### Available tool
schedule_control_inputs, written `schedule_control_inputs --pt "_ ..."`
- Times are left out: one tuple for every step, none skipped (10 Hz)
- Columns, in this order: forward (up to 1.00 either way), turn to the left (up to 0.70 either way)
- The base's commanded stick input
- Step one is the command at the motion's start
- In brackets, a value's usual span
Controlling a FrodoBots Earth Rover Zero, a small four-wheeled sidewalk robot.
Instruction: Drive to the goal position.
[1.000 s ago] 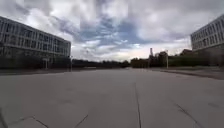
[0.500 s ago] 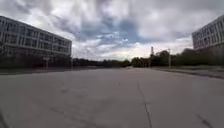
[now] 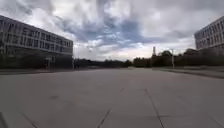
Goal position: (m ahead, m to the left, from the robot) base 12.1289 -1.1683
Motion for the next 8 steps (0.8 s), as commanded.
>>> schedule_control_inputs --pt "1.0 -0.4" --pt "1.0 0.17" --pt "1.0 0.13" --pt "1.0 0.12" --pt "1.0 0.04" --pt "1.0 0.03" --pt "1.0 0.11" --pt "1.0 0.0"
